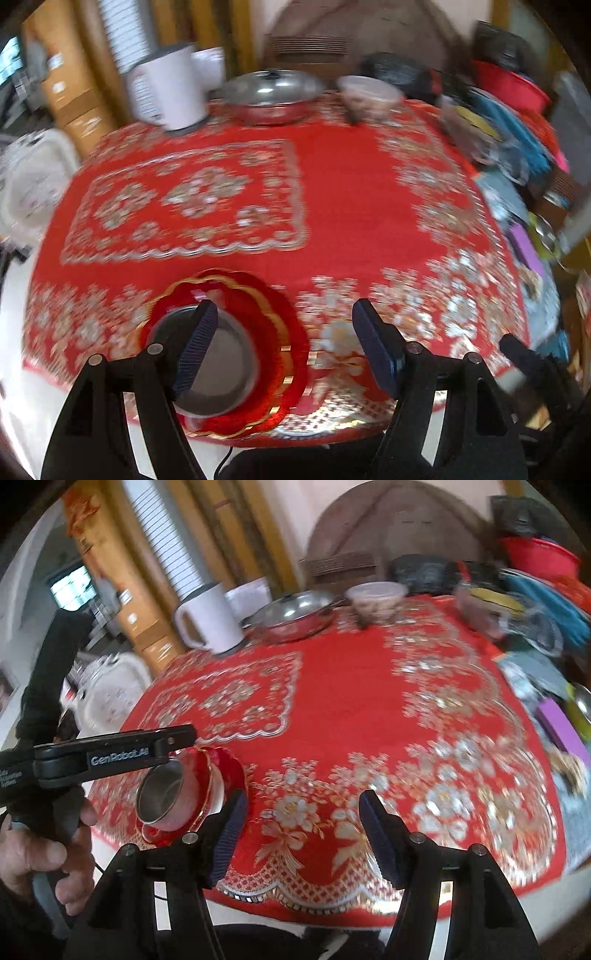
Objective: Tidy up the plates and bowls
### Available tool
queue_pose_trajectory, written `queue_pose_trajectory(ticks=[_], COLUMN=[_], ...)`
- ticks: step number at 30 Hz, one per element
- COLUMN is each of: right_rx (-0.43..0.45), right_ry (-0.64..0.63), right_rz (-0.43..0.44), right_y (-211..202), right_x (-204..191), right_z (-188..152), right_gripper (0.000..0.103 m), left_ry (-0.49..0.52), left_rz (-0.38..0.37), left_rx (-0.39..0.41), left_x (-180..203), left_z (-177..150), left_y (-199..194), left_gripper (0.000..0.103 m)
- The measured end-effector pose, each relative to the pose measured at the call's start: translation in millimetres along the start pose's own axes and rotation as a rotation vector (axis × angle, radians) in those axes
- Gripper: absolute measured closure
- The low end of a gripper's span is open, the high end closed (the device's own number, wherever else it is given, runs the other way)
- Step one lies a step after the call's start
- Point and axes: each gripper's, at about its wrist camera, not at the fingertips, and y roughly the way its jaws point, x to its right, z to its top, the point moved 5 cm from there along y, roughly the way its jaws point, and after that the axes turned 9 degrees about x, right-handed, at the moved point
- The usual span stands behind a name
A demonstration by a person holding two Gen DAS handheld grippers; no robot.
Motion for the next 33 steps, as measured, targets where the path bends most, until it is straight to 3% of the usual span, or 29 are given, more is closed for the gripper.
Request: queue_pose_trajectory(ticks=[3,9,18,27,28,29,32,33], right_rx=[-0.023,-0.084,-0.112,-0.120,-0.123,-0.126,-0.135,-0.137], right_ry=[-0.065,-0.166,-0.280,-0.313,-0.316,-0.321,-0.339,-0.343], right_rz=[0.069,0.187,0.288,0.336,0.343,0.353,0.380,0.385], right_y=[14.9,41.7,64.7,82.1,83.5,85.2,87.8,88.3], right_x=[-7.5,-31.4,-70.3,-82.4,-83.9,-85.9,-93.3,-94.6], right_z=[11.9,15.3,23.4,33.2,33.3,33.2,31.9,31.4], right_gripper=[0.038,0.038,0.038,0.038,0.038,0.038,0.038,0.038], left_ry=[-0.043,-0.160,-0.305,-0.350,-0.357,-0.365,-0.366,-0.366], left_rz=[0.089,0.179,0.248,0.298,0.300,0.297,0.320,0.326], left_rx=[0.013,-0.025,-0.025,-0.018,-0.014,-0.003,0.028,0.031], left_x=[-14.7,-44.3,-85.0,-105.0,-107.3,-109.9,-114.6,-115.2], left_z=[-1.7,-16.5,-22.3,-22.4,-22.6,-22.5,-21.8,-21.6], left_y=[-5.4,-4.2,-8.4,-11.8,-12.8,-14.8,-21.8,-22.9], left_gripper=[0.027,0.027,0.027,0.027,0.026,0.018,0.013,0.006])
